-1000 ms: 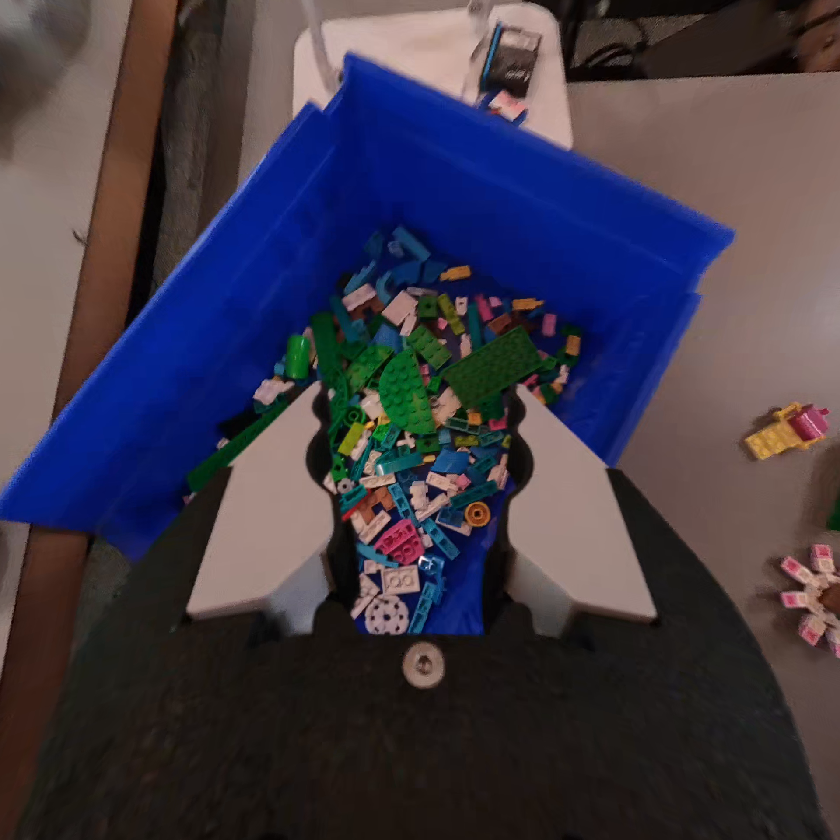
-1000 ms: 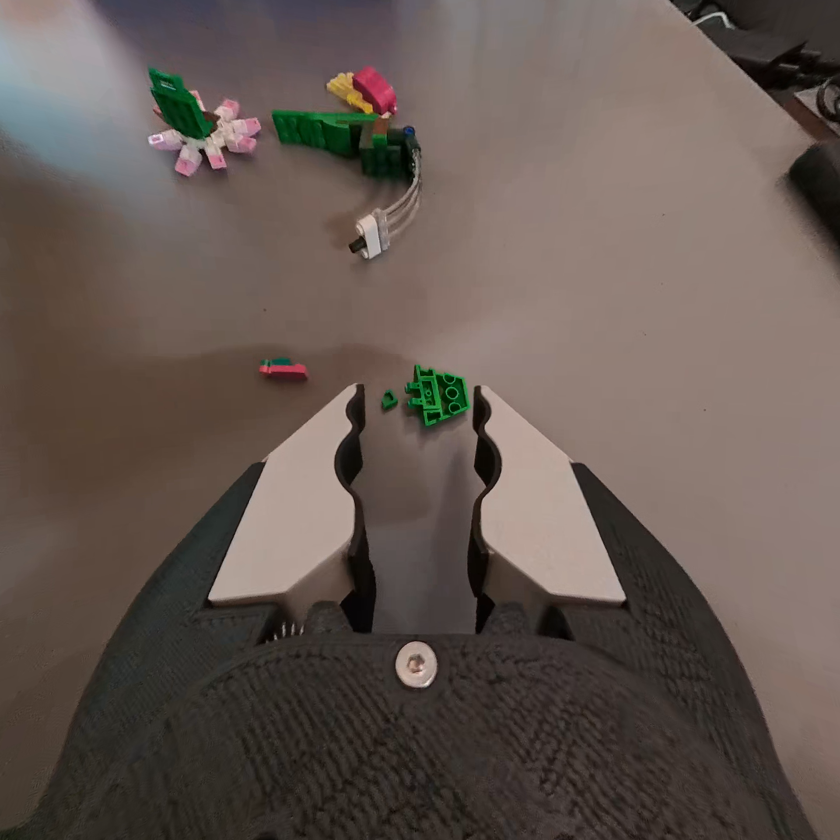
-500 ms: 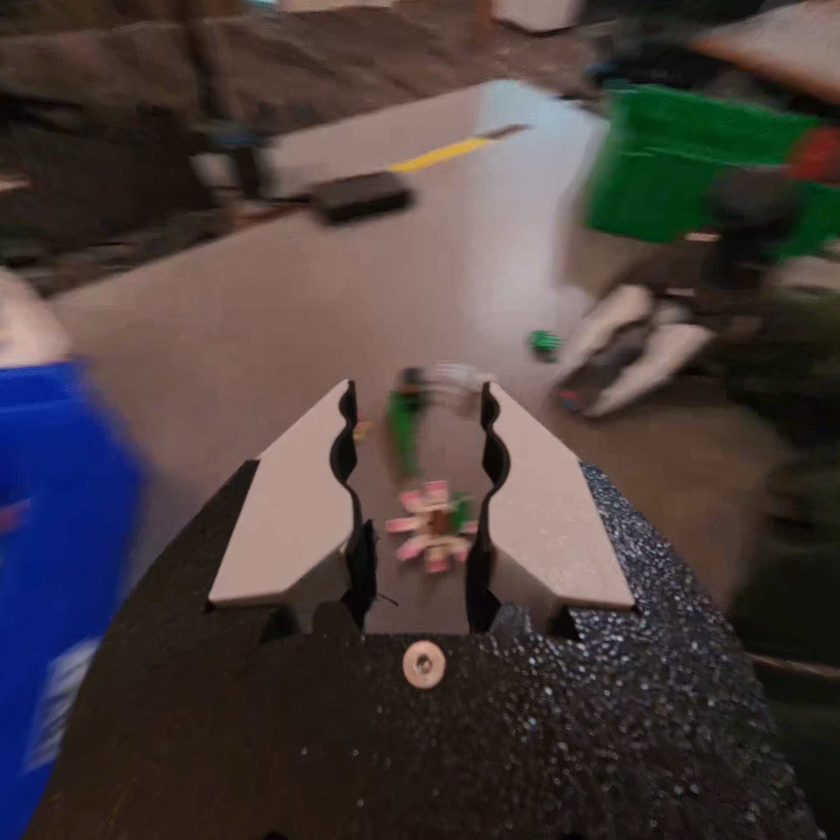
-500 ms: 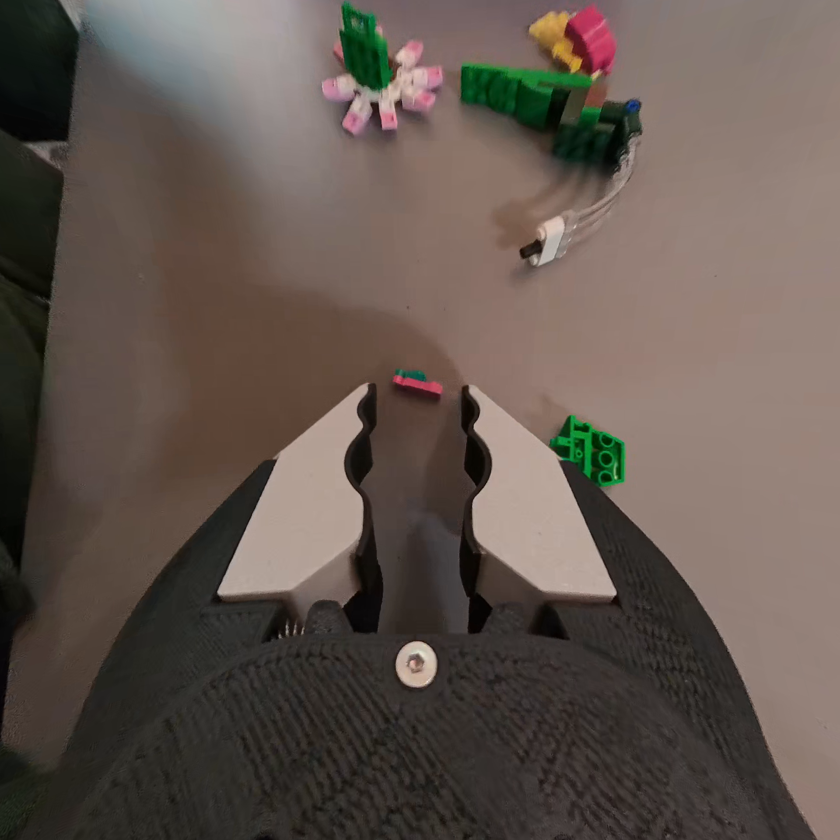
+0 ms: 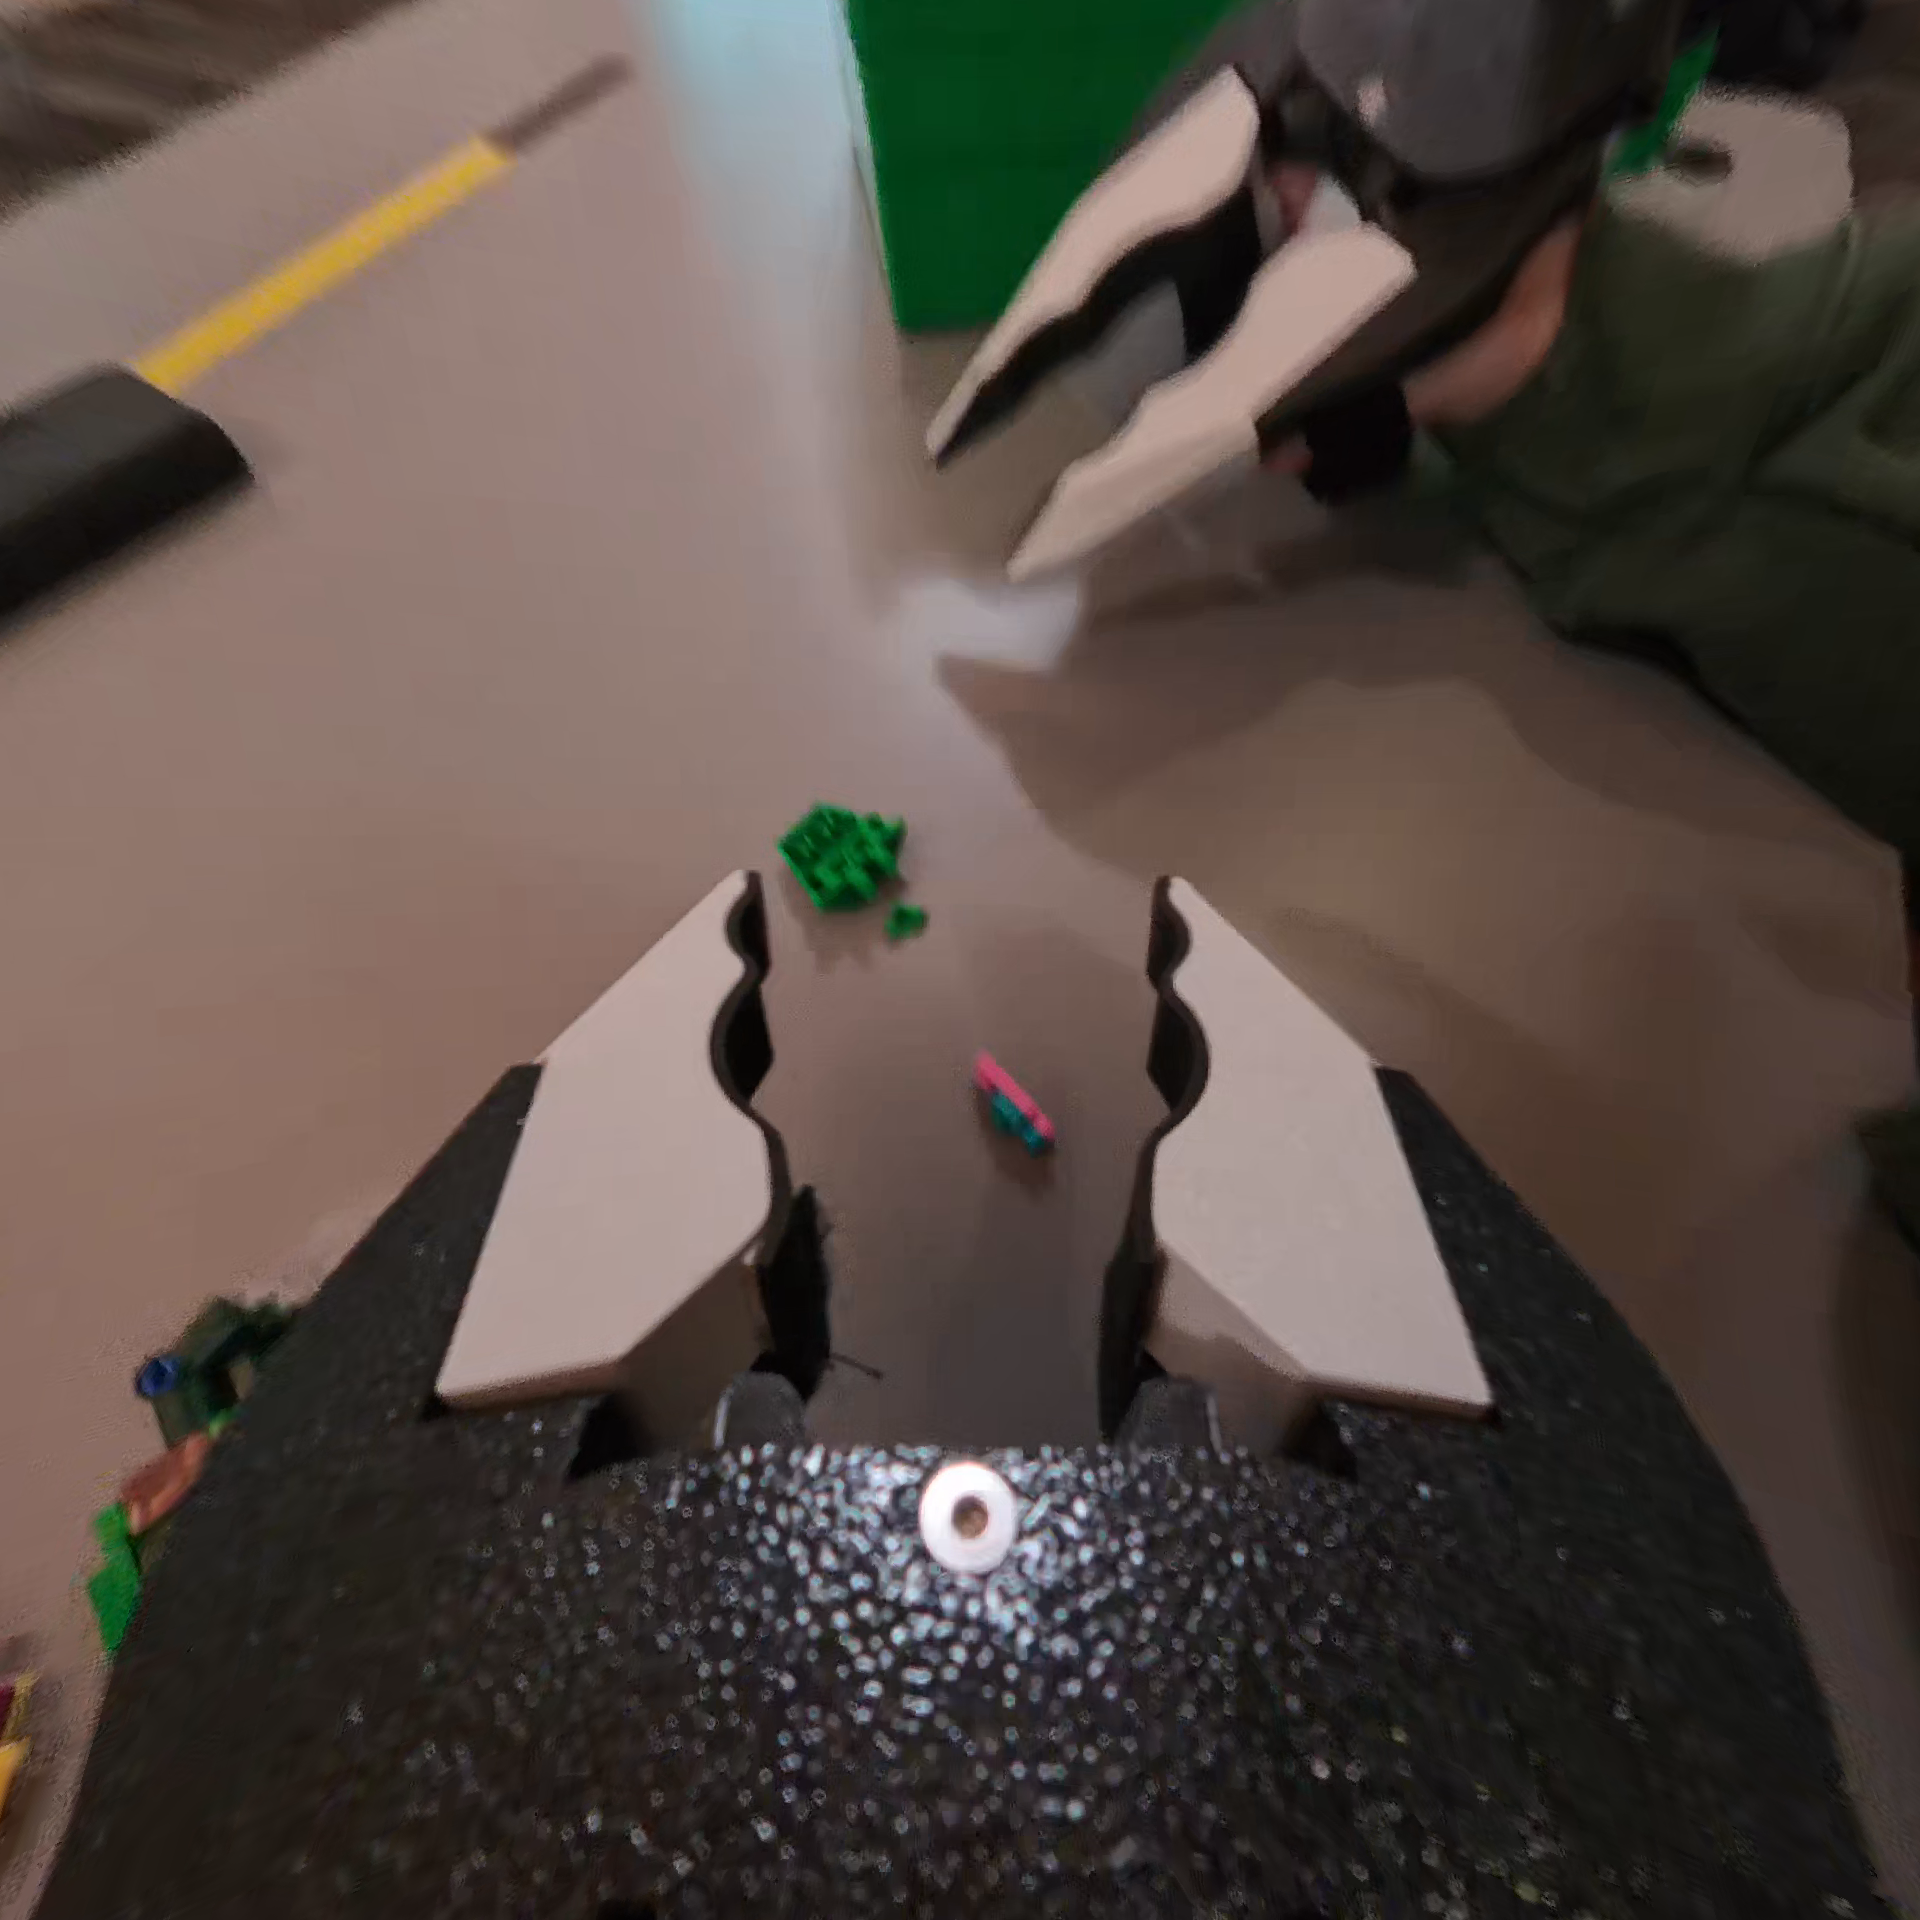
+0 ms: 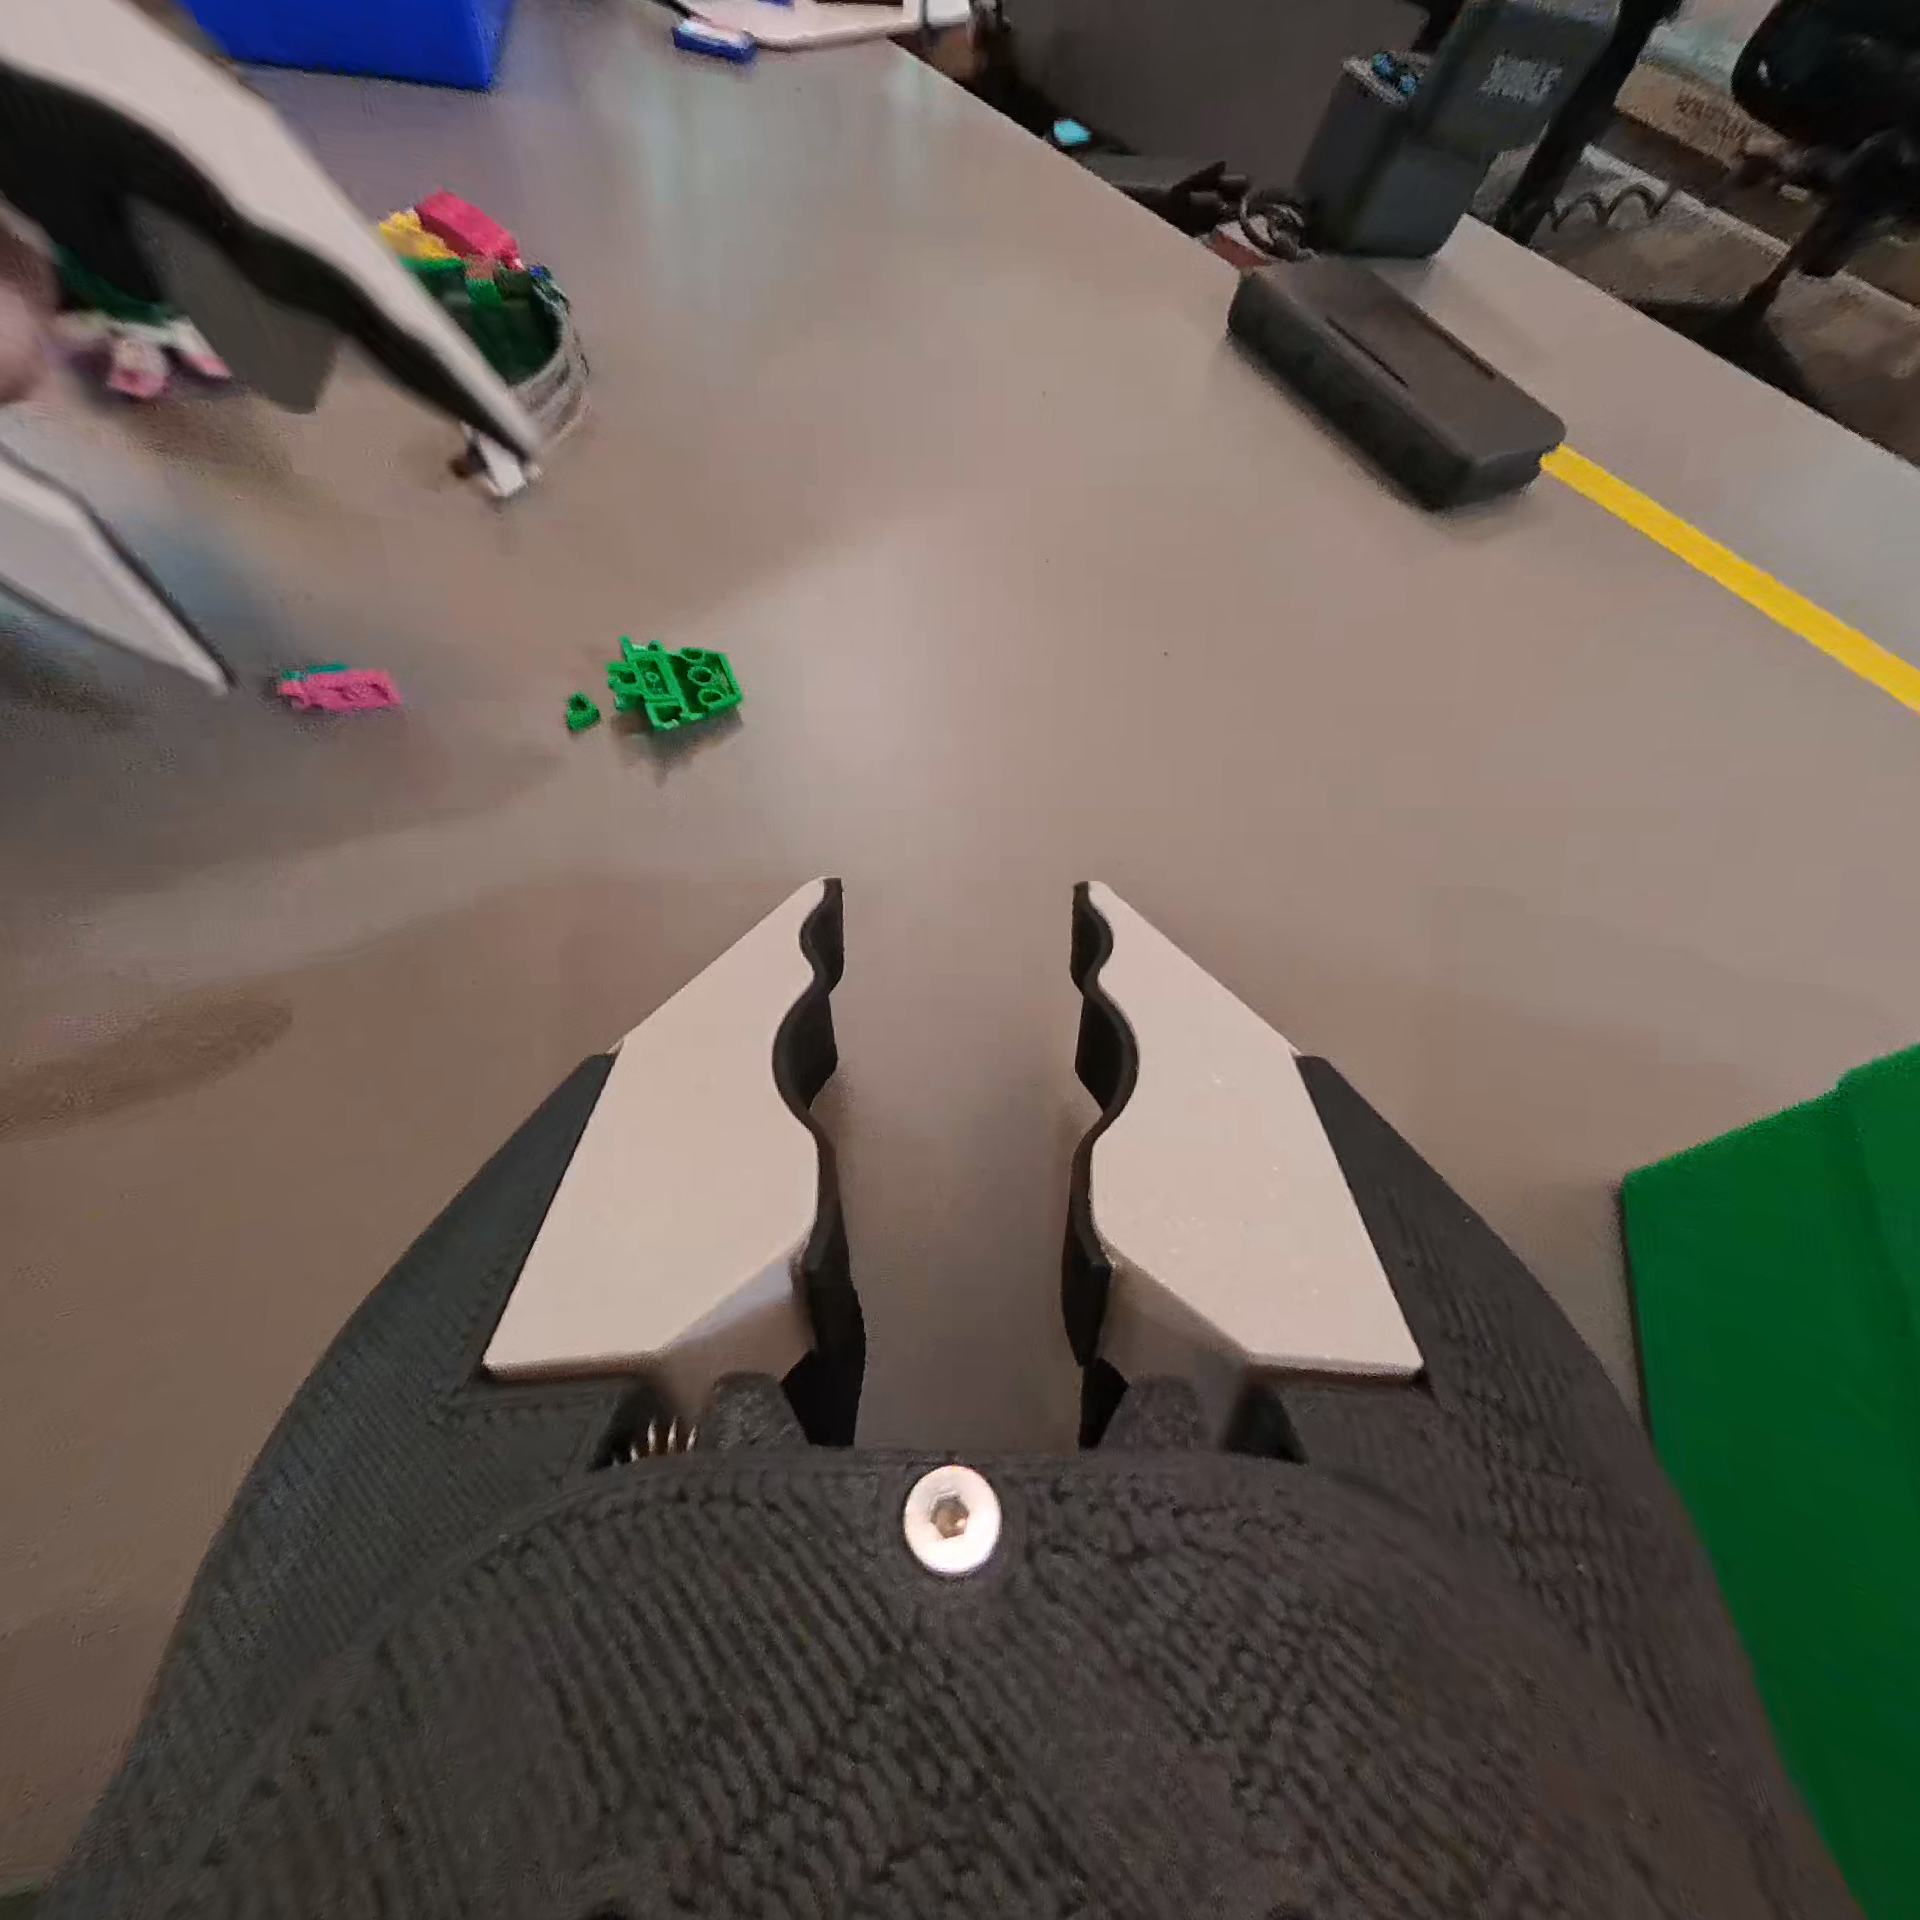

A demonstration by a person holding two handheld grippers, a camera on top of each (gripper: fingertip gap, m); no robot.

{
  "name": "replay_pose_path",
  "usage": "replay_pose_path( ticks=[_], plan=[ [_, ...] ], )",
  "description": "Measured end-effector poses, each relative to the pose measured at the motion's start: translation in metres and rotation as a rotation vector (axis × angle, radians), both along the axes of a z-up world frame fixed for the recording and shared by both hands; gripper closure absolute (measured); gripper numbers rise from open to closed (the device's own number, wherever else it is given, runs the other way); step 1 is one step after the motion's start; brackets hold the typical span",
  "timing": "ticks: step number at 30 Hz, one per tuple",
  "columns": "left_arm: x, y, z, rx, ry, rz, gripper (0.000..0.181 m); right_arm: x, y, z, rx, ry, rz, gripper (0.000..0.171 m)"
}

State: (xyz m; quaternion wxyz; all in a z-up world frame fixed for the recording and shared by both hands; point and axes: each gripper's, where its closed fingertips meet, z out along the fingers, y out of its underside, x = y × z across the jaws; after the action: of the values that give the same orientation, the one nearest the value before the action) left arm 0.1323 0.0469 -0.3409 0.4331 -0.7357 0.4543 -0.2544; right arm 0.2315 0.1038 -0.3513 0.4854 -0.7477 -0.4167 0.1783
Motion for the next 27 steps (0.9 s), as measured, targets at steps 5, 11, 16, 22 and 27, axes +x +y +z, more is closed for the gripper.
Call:
replay_pose_path(
  ticks=[5,11,16,22,27],
  plan=[
    [0.008,0.034,0.052,0.171,-0.318,0.114,0.102,-0.030,0.014,0.046,0.322,0.143,-0.014,0.127],
    [0.006,0.050,0.130,0.298,-0.733,0.249,0.103,-0.070,0.074,0.074,0.582,0.181,-0.021,0.133],
    [0.042,0.034,0.116,0.461,-0.579,0.142,0.112,-0.079,0.109,0.076,0.442,0.319,-0.026,0.133],
    [0.044,0.004,0.118,0.649,-0.504,0.049,0.118,-0.068,0.107,0.084,0.388,0.463,-0.036,0.135],
    [0.052,0.000,0.108,0.580,-0.531,-0.023,0.116,-0.068,0.106,0.078,0.345,0.464,-0.036,0.135]
  ],
)
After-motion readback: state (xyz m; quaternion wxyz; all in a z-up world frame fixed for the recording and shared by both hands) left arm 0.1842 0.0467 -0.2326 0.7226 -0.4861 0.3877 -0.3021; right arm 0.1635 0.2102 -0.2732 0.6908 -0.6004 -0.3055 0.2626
